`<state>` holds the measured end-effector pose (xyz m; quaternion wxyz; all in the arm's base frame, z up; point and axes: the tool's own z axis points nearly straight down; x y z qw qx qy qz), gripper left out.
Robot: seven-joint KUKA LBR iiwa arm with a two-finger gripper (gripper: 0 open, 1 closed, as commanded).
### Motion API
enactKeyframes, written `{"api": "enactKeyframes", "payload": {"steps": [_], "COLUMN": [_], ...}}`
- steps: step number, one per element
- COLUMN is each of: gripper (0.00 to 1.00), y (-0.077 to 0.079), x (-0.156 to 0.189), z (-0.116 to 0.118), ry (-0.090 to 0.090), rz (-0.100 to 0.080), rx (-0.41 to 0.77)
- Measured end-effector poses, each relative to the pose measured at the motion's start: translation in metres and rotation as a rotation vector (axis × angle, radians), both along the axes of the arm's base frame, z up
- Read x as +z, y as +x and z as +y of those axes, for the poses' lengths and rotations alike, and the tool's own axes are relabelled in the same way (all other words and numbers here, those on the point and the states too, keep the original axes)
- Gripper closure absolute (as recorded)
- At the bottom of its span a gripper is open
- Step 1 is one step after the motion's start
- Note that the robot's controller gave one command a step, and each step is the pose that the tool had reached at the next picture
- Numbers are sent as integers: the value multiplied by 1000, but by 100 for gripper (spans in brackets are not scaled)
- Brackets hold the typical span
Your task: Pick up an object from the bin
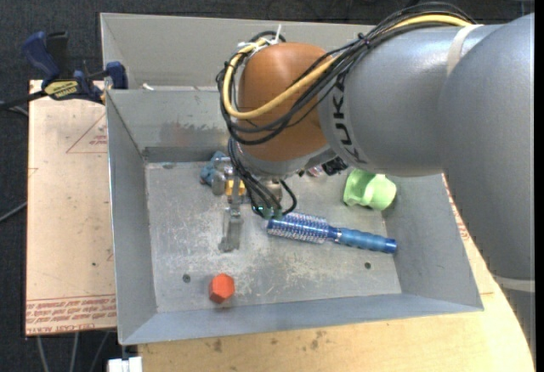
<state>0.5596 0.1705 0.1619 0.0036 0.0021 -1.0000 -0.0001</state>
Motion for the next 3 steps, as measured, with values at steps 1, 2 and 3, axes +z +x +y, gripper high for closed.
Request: {"api": "enactKeyframes", "payload": {"steps": [1,2,3], "gripper": [0,0,0], "y": [-23,-45,-76], "x": [-91,-92,-91], "z": [-7,-11,8], "ry": [2,4,2], "rz": [-3,-7,-15], "rx": [277,797,1119]}}
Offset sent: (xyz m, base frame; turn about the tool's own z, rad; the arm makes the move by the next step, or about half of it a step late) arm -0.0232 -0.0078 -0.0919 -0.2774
